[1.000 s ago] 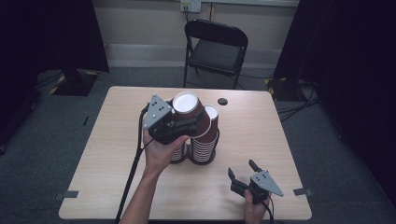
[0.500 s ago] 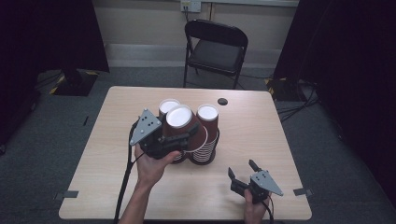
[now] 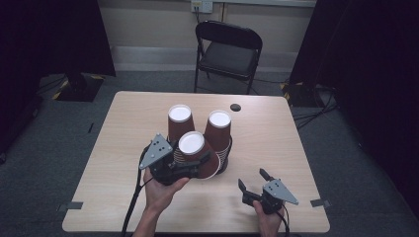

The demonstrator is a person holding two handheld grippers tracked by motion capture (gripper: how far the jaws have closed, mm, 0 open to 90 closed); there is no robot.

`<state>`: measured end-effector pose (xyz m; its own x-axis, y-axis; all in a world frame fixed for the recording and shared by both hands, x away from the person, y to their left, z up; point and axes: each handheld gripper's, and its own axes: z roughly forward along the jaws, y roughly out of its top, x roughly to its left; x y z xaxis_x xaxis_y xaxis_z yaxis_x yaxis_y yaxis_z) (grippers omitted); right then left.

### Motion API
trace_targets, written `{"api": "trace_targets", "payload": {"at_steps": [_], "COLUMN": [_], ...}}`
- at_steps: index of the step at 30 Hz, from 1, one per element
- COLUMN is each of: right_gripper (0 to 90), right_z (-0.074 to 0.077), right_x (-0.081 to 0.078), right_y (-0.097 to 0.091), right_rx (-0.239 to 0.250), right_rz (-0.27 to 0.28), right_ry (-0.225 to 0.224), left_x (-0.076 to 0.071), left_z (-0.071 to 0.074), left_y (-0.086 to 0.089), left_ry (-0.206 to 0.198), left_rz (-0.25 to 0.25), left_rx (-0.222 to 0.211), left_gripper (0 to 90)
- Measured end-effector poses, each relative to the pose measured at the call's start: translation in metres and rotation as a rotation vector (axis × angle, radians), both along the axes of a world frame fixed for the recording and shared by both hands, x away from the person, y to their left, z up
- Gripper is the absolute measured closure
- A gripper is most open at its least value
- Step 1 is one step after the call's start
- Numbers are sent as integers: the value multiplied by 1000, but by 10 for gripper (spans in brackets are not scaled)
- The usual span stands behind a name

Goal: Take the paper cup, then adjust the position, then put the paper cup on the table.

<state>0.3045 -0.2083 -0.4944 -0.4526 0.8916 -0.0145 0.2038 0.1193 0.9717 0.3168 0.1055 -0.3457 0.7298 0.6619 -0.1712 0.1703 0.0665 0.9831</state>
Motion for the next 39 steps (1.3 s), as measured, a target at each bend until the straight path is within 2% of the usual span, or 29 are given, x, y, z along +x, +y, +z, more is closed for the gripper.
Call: {"api": "trace_targets", "payload": {"at_steps": [2, 6, 9, 13, 15, 20, 21, 24, 25, 27, 29, 31, 35, 37, 38, 39], "right_gripper": [134, 153, 180, 234, 293, 348, 362, 371, 371, 386, 397, 399, 417, 433, 441, 439], "right_z": [0, 1, 2, 2, 4, 7, 8, 8, 8, 7, 7, 7, 6, 6, 6, 6], "right_x": [-1, -2, -3, -9, -16, -24, -25, -25, -25, -25, -25, -26, -25, -26, -26, -26], "right_y": [0, 2, 9, 19, 28, 41, 46, 49, 51, 53, 54, 55, 58, 59, 60, 62], "right_rx": [4, -3, -6, -6, 3, 14, 33, 44, 45, 43, 53, 48, 45, 42, 46, 69], "right_rz": [-9, 28, 69, 124, 160, 211, 247, 266, 273, 283, 306, 313, 353, 366, 373, 398], "right_ry": [-4, 7, 20, 21, -2, -40, -47, -44, -46, -49, -52, -51, -40, -58, -64, -75], "left_x": [-1, 0, 3, 7, 7, 6, 5, 5, 6, 7, 7, 7, 2, 0, -1, -3], "left_z": [-6, -19, -30, -43, -50, -58, -61, -66, -69, -76, -81, -84, -87, -89, -89, -91], "left_y": [0, 1, 2, 0, 0, -1, -1, 0, 2, 8, 13, 16, 16, 17, 17, 19], "left_ry": [13, 48, 84, 132, 160, 185, 196, 205, 213, 243, 267, 281, 290, 294, 305, 314], "left_rz": [12, 15, 3, -3, -10, -13, -20, -18, -18, -17, -6, -5, -12, -15, -15, -5], "left_rx": [3, 0, -16, -9, -28, -38, -50, -54, -66, -123, -155, -175, -184, -195, -217, -230], "left_gripper": [214, 214, 214, 214, 214, 214, 214, 214, 214, 214, 215, 214, 215, 215, 215, 215]}}
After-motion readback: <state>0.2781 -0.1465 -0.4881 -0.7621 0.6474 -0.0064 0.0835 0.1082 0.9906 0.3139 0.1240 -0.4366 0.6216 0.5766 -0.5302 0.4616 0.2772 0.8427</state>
